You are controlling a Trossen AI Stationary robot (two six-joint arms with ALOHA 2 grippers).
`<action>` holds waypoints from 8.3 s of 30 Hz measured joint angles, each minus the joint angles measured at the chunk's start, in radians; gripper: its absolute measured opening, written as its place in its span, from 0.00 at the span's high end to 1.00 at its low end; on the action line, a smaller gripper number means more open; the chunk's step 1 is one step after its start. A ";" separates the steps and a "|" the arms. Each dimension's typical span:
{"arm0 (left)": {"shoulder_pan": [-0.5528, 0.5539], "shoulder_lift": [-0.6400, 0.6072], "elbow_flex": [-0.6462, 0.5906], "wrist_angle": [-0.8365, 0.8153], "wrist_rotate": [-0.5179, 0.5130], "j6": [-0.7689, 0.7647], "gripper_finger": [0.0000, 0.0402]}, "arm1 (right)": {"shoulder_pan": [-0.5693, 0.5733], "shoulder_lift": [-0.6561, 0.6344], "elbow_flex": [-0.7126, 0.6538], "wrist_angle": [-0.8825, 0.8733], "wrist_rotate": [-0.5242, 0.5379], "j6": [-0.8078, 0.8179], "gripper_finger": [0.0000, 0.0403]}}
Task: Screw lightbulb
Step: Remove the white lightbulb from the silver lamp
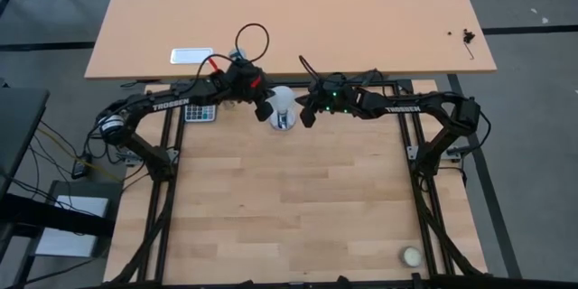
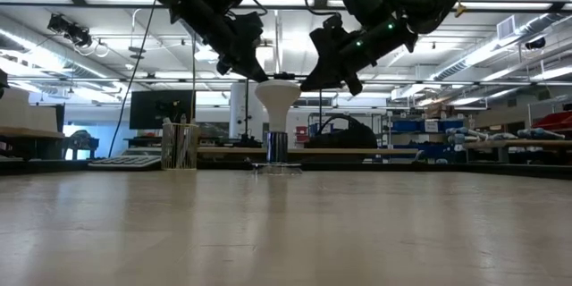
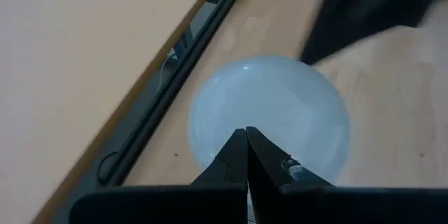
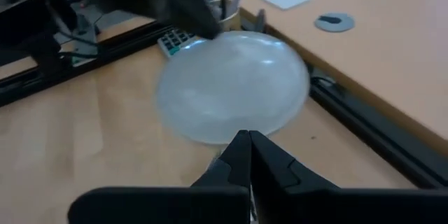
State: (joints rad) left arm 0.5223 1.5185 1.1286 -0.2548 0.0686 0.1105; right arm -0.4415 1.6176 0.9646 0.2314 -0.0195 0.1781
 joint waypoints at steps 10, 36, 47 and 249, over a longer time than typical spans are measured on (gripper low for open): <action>-0.043 -0.047 -0.003 -0.032 0.049 -0.012 1.00 | -0.055 0.000 0.000 0.008 0.002 0.006 0.96; 0.063 0.013 0.021 0.024 0.035 0.009 1.00 | 0.147 -0.001 0.001 0.023 0.072 -0.040 0.97; 0.054 0.019 0.023 0.007 0.045 0.009 1.00 | 0.078 -0.001 0.002 0.000 0.071 -0.039 0.97; -0.018 0.129 0.120 0.105 0.030 -0.009 1.00 | 0.071 -0.061 0.000 -0.170 0.079 0.002 0.97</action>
State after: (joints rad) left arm 0.5045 1.6472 1.2488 -0.1498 0.0985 0.1014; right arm -0.3705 1.5569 0.9642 0.0610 0.0597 0.1799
